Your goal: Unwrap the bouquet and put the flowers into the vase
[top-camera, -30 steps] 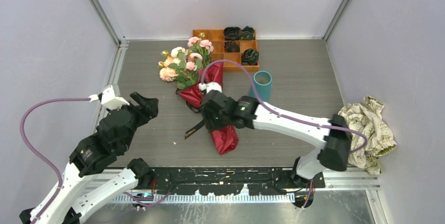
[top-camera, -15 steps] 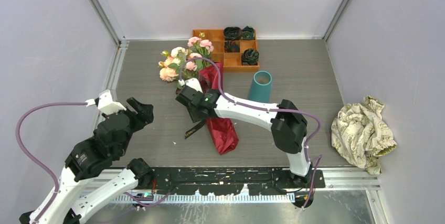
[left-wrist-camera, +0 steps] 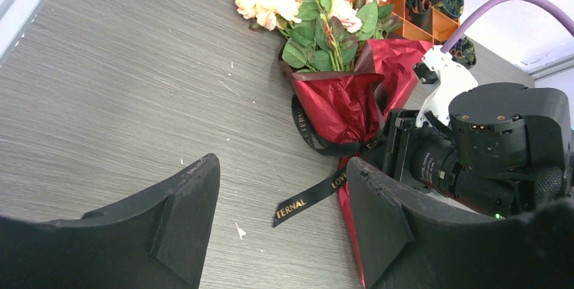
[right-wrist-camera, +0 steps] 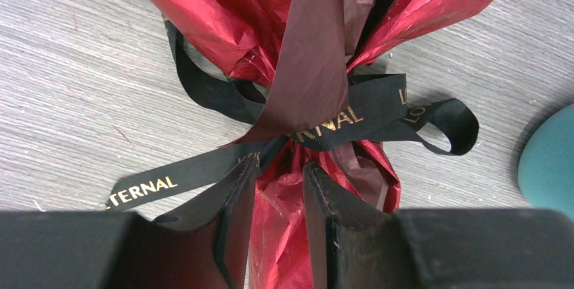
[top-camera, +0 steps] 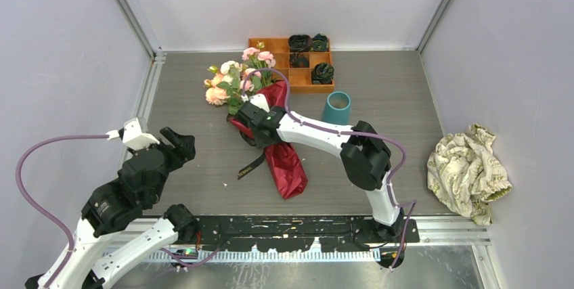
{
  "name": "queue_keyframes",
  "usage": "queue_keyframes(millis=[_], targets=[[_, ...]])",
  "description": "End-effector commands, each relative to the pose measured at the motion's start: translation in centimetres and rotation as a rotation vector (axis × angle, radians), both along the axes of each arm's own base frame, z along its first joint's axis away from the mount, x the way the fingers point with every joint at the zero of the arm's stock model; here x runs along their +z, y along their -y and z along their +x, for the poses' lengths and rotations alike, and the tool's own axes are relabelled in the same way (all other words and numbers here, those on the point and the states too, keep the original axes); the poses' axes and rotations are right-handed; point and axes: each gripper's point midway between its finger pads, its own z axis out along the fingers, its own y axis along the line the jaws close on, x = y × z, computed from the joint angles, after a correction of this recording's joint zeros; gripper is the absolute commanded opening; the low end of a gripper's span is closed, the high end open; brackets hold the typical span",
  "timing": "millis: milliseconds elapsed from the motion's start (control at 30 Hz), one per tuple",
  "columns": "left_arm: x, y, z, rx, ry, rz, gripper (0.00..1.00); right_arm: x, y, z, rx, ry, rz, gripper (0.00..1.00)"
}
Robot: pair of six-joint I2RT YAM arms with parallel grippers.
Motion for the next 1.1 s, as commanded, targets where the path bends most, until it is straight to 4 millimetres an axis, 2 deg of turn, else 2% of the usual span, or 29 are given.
queue_keyframes(millis=[0, 233, 400, 533, 733, 1067], targets=[[0.6, 0.2, 0.7, 0.023, 0.021, -0.008, 0.69, 0.9, -1.1, 1.6, -0.013, 0.034, 0.040, 0.37], [-1.3, 1.7, 2.1, 0.016, -0.016, 0.022, 0.70, -0.3, -1.0, 1.7, -0.029, 0.028, 0.023, 0.26], [-2.8, 3.7, 3.7, -0.010, -0.049, 0.031, 0.71, 0.9, -0.2, 2.1, -0.053, 0.068, 0.012, 0.17], [-4.0, 5.1, 5.5, 0.001, -0.057, 0.044, 0.74, 2.5, 0.2, 2.3, -0.063, 0.102, 0.030, 0.17], [-5.6, 7.4, 9.1, -0.014, -0.107, 0.036, 0.74, 4.3, 0.7, 2.1, -0.068, 0.129, 0.061, 0.15], [-12.2, 9.9, 16.4, -0.098, -0.261, -0.149, 0.70, 6.7, 0.7, 1.5, -0.054, 0.138, 0.124, 0.14]])
